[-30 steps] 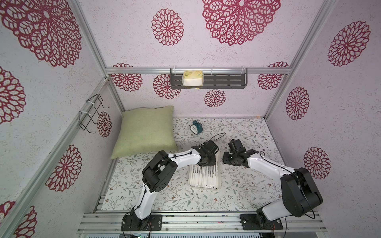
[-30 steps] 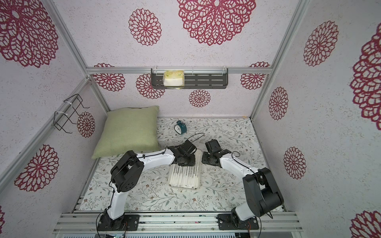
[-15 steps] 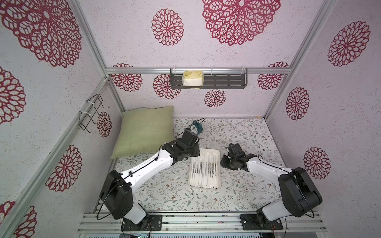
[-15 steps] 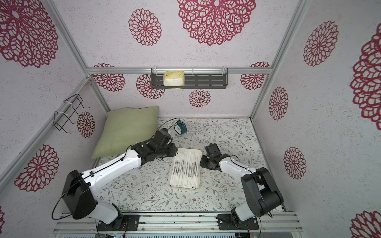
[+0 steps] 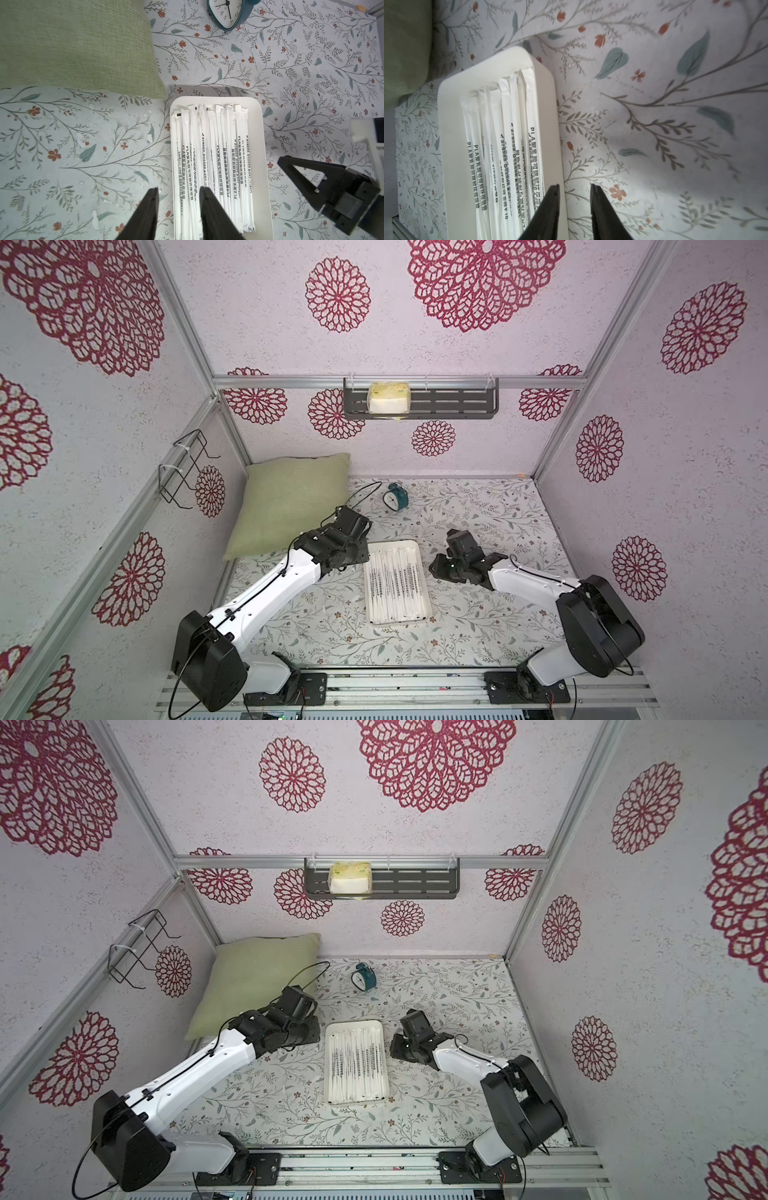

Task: Put the straws into the storage box
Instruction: Move the storage box to the center of the board, then reset both arms

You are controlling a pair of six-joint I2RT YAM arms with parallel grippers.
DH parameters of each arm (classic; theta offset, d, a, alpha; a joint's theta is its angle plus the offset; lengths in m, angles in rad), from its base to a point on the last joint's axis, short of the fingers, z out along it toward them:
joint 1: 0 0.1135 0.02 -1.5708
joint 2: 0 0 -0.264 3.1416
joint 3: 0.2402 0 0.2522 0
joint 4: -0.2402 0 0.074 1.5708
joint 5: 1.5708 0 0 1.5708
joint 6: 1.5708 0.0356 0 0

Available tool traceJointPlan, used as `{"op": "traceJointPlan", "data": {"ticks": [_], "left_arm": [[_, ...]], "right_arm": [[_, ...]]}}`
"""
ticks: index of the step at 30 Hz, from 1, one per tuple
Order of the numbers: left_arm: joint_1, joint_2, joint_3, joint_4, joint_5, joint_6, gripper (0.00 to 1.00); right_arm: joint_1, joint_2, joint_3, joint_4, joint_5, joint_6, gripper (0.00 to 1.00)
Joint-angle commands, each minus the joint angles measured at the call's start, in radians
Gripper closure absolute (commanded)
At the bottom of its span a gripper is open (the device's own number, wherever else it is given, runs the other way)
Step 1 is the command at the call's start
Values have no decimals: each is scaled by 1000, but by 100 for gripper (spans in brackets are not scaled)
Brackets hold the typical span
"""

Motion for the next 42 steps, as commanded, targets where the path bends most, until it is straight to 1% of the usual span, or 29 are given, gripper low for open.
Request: {"op": "traceJointPlan", "data": {"ticks": [1, 3, 5, 7, 8, 10, 11, 12, 13, 14, 15, 17, 18, 20, 22, 23, 25, 26, 28, 30, 32, 34, 35, 36, 37, 38, 39, 40, 42], "left_arm": [[31, -112, -27, -6, -57, 77, 56], [32, -183, -72, 36, -119, 126, 49], [39, -252, -152, 119, -224, 179, 38], [52, -339, -304, 330, -365, 284, 23], [54, -371, -390, 460, -432, 358, 18], [67, -426, -551, 764, -614, 465, 11], [93, -438, -602, 862, -647, 479, 10], [139, -445, -636, 913, -641, 473, 10], [187, -438, -661, 947, -632, 475, 10], [223, -425, -684, 973, -646, 483, 10], [268, -400, -709, 1012, -664, 493, 9], [356, -348, -743, 1076, -596, 502, 9], [400, -314, -759, 1121, -544, 499, 9], [467, -248, -777, 1203, -469, 505, 9], [543, -189, -794, 1285, -293, 519, 5], [584, -153, -800, 1327, -196, 509, 2], [649, -84, -821, 1446, -92, 487, 2], [675, -70, -810, 1446, -41, 474, 2], [713, -18, -794, 1500, 53, 500, 2], [736, 23, -742, 1457, 129, 536, 2], [737, 69, -741, 1520, 152, 577, 2], [736, 147, -765, 1646, 143, 576, 2], [734, 193, -774, 1697, 149, 584, 2], [730, 224, -780, 1767, 138, 599, 2], [731, 207, -777, 1731, 123, 585, 2], [734, 189, -772, 1682, 56, 552, 2], [740, 198, -778, 1705, -48, 509, 2], [741, 216, -787, 1754, -59, 506, 2], [738, 197, -789, 1729, -59, 496, 2]], "right_arm": [[-61, -134, 60, -88, 59, -111, 59], [-83, -189, 43, -100, 139, -181, 48], [-116, -235, -2, -62, 246, -261, 32], [-130, -297, -114, 97, 400, -380, 17], [-131, -323, -176, 209, 470, -436, 3], [-146, -384, -330, 479, 642, -527, 1], [-158, -409, -398, 609, 712, -572, 1], [-182, -436, -486, 771, 754, -645, 1], [-212, -452, -570, 932, 764, -718, 1], [-241, -453, -627, 1054, 753, -748, 1], [-279, -447, -659, 1115, 728, -735, 1], [-326, -411, -672, 1137, 669, -677, 1], [-342, -362, -689, 1207, 646, -676, 1], [-364, -225, -687, 1362, 678, -667, 1], [-398, -117, -675, 1465, 607, -663, 1], [-411, -88, -672, 1488, 583, -634, 1], [-428, -39, -674, 1532, 520, -632, 1], [-436, -10, -676, 1571, 497, -639, 1], [-444, -13, -648, 1506, 425, -648, 1], [-446, 33, -649, 1549, 369, -671, 1], [-445, 91, -685, 1683, 341, -694, 1], [-445, 68, -672, 1621, 341, -685, 1], [-445, 86, -666, 1642, 345, -690, 1], [-445, 71, -656, 1593, 365, -678, 1], [-446, 74, -647, 1586, 392, -666, 1], [-447, 79, -641, 1579, 407, -659, 1], [-449, 72, -627, 1538, 419, -647, 1], [-448, 79, -628, 1556, 424, -653, 1], [-448, 76, -627, 1549, 425, -652, 1]]}}
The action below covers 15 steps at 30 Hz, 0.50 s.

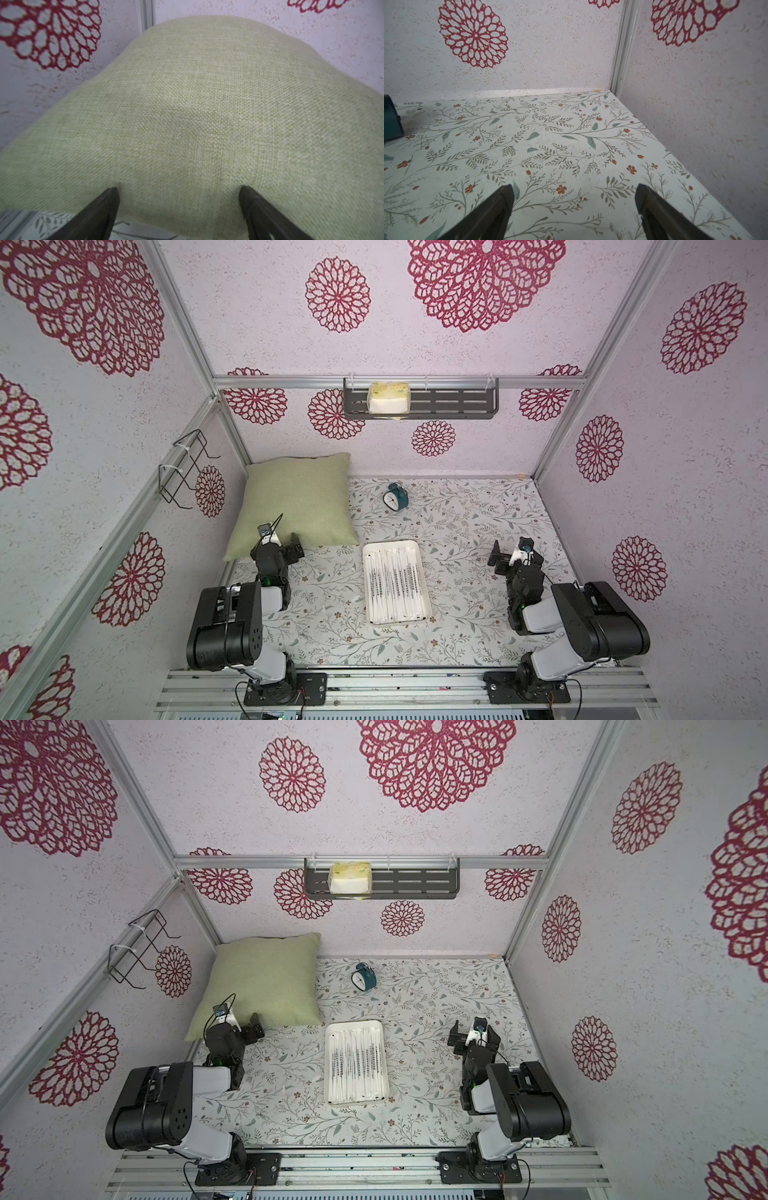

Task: Put the straws into the storage box
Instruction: Reset both arms

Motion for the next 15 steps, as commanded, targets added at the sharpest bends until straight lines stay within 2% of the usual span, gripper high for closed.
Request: {"op": "traceJointPlan", "data": {"ticks": [1, 4, 8, 14, 15], "left_arm": [[4, -15, -8, 56, -80, -29, 2], [-17, 1, -2, 83, -115, -4, 2], [-46, 1, 23, 31, -145, 27, 2], [-52, 6, 19, 47, -148, 33, 2], [-71, 6, 22, 41, -183, 46, 2]], "right_arm": [[-4, -3, 17, 24, 25, 9, 1], [-4, -7, 17, 16, 25, 10, 1], [-4, -5, 16, 20, 25, 9, 1], [-4, -7, 18, 19, 25, 9, 1], [-4, -7, 17, 18, 25, 9, 1]]}}
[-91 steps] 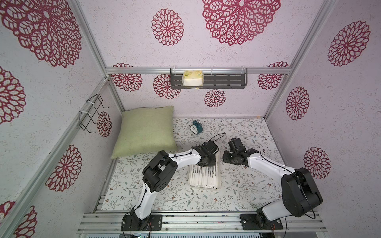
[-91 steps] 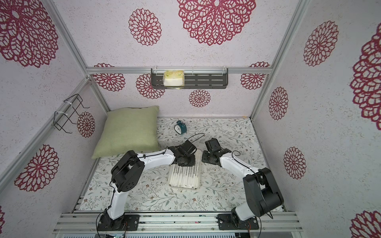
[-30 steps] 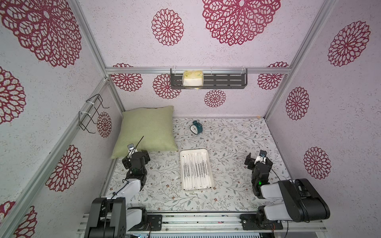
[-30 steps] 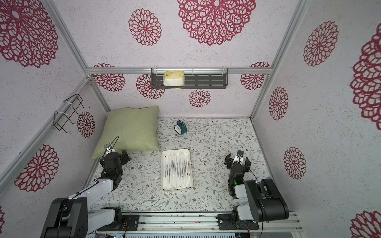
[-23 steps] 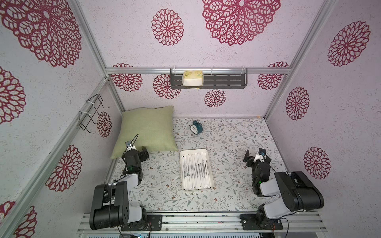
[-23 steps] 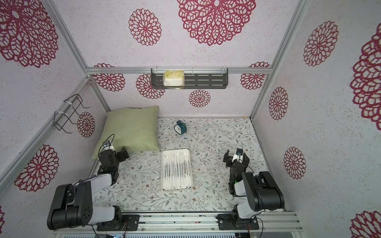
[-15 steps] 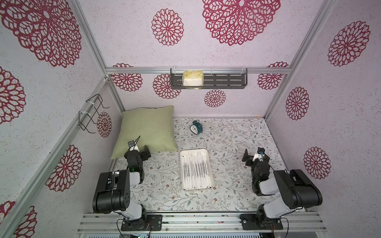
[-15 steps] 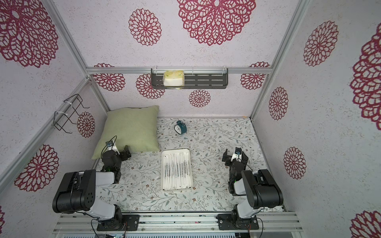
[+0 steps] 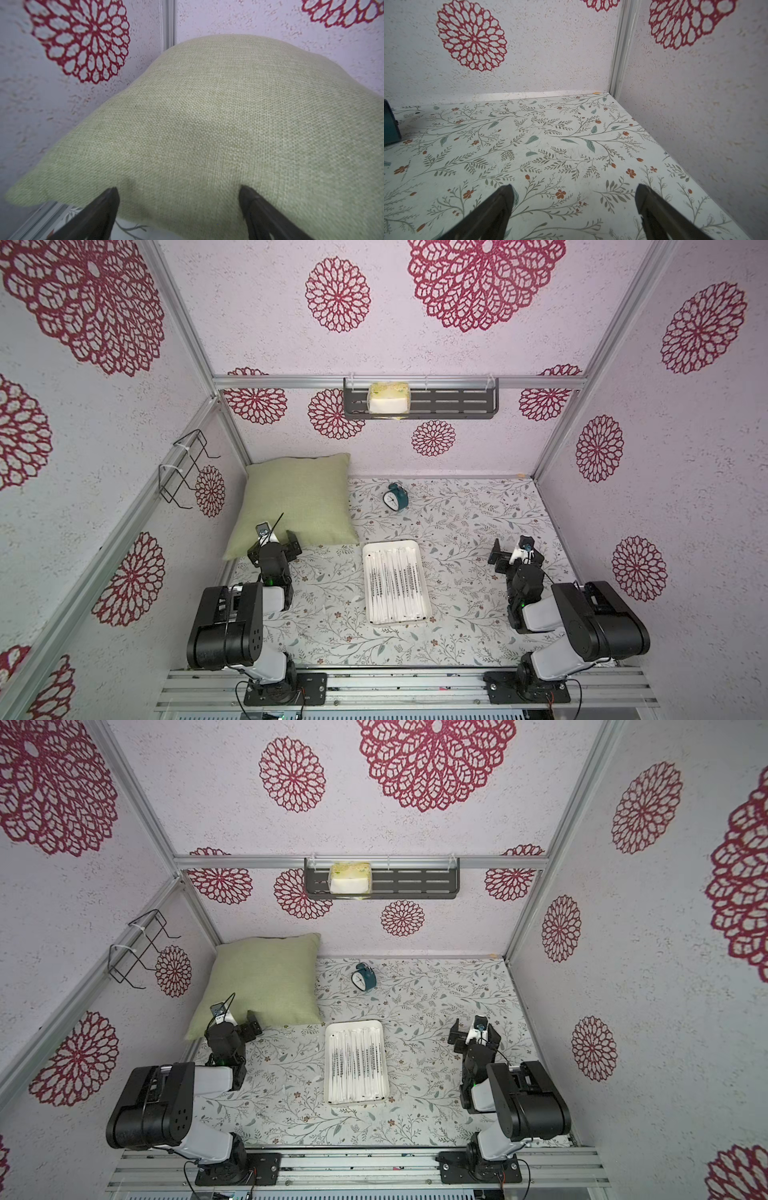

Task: Put the straws into the storage box
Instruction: Reset both arms

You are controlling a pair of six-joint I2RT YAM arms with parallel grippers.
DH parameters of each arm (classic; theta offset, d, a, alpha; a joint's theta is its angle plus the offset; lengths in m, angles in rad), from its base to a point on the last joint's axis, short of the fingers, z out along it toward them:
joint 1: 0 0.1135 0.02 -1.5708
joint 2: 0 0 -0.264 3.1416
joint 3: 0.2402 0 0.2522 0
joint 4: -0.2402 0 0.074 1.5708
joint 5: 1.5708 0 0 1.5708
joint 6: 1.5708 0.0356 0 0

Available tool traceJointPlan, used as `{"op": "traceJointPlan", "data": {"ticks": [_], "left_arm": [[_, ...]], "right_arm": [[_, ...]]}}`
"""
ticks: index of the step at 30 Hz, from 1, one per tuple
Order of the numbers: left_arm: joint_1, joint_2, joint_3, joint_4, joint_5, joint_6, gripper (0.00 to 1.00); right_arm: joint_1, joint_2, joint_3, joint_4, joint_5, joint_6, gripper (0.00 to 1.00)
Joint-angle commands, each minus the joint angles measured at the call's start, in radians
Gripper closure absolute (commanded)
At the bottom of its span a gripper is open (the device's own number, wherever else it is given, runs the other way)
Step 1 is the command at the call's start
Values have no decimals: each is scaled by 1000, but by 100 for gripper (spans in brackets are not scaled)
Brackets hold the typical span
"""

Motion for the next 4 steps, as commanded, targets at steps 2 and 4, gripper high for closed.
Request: {"op": "traceJointPlan", "data": {"ticks": [2, 4], "left_arm": [[-35, 12, 10, 42, -68, 32, 2], [-38, 15, 5, 60, -109, 28, 2]], "right_arm": [[-4, -7, 13, 22, 20, 8, 1], [-4, -7, 13, 21, 20, 9, 1]]}}
